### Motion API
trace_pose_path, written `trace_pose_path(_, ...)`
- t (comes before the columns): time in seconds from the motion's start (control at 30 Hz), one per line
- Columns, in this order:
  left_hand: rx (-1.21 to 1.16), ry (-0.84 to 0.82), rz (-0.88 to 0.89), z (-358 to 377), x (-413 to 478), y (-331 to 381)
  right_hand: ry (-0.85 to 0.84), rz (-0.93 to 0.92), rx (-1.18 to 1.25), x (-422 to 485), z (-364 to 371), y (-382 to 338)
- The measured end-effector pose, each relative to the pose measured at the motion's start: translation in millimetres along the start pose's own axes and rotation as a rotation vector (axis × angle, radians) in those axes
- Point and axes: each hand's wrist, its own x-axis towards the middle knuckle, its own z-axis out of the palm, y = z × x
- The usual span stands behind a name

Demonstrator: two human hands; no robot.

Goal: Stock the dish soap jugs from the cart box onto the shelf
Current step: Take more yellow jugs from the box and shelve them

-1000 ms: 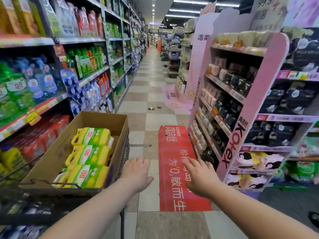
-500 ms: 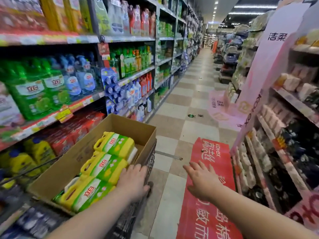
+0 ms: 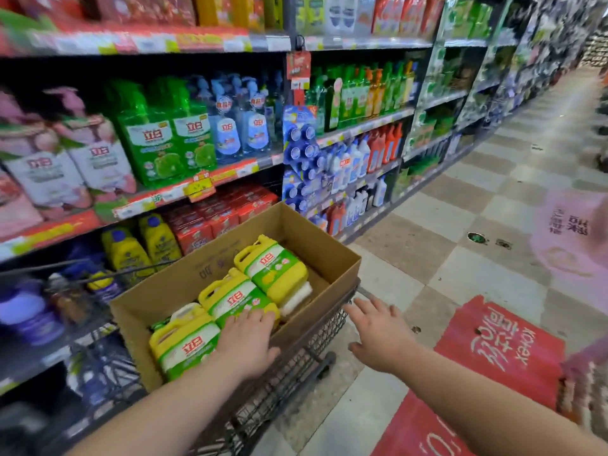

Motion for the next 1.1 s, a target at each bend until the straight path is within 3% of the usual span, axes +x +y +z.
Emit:
trace_pose_path(0.47,-0.151,-0.029,-0.141,4,151,-71,-0.06,-0.065,-0.066,183,-32,25)
trace_pose_path(0.83,-0.261,-0.25,-0.407,56,153,-123,-0.283,-0.208,-0.044,299,-8,-13)
trace_pose_path(1.1,-0.449,-0.256,-0.544,67,189,-120,-0.383,-0.236,0.094,379,9,-26)
